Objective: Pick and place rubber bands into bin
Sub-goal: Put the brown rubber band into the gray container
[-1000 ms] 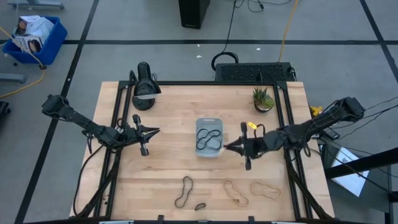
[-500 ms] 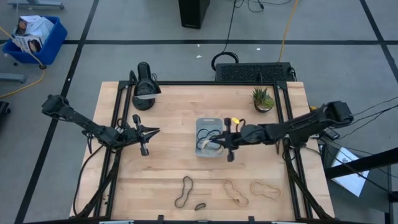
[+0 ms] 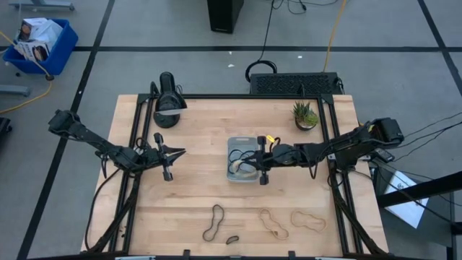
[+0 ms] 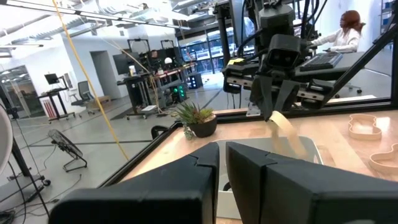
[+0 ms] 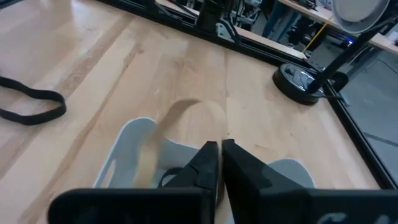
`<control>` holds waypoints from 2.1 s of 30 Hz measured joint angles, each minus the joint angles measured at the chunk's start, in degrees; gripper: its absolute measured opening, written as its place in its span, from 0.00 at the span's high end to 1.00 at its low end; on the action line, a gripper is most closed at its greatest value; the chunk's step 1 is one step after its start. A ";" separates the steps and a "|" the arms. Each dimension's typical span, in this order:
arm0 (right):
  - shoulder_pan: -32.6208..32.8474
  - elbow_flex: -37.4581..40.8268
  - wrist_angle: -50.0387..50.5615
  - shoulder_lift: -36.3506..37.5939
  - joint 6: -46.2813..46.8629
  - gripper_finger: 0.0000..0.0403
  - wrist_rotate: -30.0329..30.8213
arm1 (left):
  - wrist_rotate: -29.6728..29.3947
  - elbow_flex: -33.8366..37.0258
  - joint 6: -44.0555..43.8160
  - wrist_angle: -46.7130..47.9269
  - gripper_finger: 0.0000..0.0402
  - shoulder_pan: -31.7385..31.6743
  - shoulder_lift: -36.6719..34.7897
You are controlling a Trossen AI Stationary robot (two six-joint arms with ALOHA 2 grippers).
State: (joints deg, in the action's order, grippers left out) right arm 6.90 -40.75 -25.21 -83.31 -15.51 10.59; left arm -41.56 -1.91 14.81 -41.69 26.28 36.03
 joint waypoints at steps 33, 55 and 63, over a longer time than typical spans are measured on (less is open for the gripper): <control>17.09 0.00 36.39 34.13 9.21 0.97 16.65 | -0.07 0.02 -0.36 1.69 0.91 0.00 0.01; 18.34 29.34 9.15 36.76 17.88 1.00 10.23 | -0.50 0.02 -0.15 1.62 0.91 0.00 0.00; 18.30 32.50 5.43 35.93 22.90 1.00 7.05 | -0.50 0.02 -0.22 1.64 0.91 0.00 0.01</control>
State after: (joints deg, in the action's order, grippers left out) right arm 25.19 -8.25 -19.77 -47.37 7.39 17.64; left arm -42.06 -1.89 14.59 -40.05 26.28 36.04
